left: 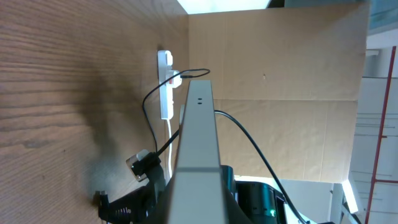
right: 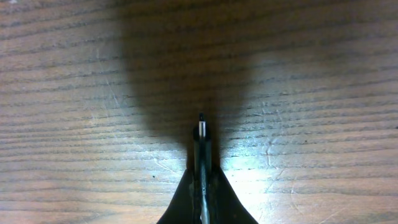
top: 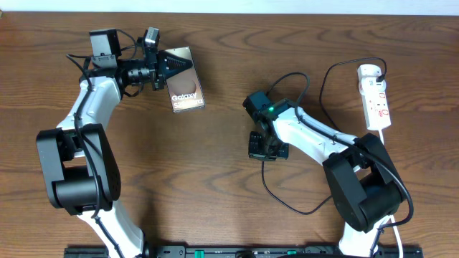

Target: Plug charger to phone and switch on socket

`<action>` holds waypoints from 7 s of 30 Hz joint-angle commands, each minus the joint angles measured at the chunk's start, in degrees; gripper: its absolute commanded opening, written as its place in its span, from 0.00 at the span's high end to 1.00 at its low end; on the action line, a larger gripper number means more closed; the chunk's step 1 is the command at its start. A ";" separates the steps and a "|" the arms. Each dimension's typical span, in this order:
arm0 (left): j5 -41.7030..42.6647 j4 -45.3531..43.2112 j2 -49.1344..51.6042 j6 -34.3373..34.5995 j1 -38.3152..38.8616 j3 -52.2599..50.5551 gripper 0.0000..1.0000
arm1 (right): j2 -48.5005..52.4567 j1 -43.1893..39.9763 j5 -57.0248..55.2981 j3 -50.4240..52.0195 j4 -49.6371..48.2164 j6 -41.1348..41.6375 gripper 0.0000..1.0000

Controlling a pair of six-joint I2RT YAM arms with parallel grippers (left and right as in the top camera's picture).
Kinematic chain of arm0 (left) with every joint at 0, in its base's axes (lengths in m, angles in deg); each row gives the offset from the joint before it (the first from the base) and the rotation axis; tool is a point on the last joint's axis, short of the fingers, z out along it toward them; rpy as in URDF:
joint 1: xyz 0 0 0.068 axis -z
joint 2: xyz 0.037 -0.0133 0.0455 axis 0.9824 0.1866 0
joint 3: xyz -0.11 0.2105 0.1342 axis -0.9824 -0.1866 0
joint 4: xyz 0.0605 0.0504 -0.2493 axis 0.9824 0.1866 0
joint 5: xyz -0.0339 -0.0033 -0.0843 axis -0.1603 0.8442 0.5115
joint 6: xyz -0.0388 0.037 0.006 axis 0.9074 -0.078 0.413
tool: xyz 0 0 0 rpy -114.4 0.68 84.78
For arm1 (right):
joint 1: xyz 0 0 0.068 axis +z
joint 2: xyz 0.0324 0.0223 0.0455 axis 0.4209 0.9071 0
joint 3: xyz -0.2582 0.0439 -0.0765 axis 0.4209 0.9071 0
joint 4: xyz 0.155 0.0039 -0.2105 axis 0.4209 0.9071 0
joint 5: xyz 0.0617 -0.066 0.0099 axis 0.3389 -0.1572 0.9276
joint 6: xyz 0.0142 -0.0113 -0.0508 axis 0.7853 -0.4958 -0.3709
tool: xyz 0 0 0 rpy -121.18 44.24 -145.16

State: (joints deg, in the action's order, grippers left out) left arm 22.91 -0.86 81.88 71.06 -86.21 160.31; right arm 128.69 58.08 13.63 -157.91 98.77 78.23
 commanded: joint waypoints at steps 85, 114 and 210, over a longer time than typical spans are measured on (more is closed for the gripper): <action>5.01 -9.97 -0.17 6.56 -8.13 0.50 0.93 | 6.47 2.69 70.90 -13.84 -33.51 -22.71 0.99; -2.08 -11.04 -0.17 8.98 -8.09 0.50 0.93 | 7.85 -0.92 72.15 -13.84 -52.78 -8.41 0.99; -0.94 -20.44 -0.17 17.79 -5.92 0.50 0.93 | 12.92 -1.22 71.76 -13.84 -75.01 6.56 0.99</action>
State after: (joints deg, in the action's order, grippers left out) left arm 20.68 -20.80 81.88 86.69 -92.00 160.29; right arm 141.41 56.62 85.70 -171.77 23.91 84.62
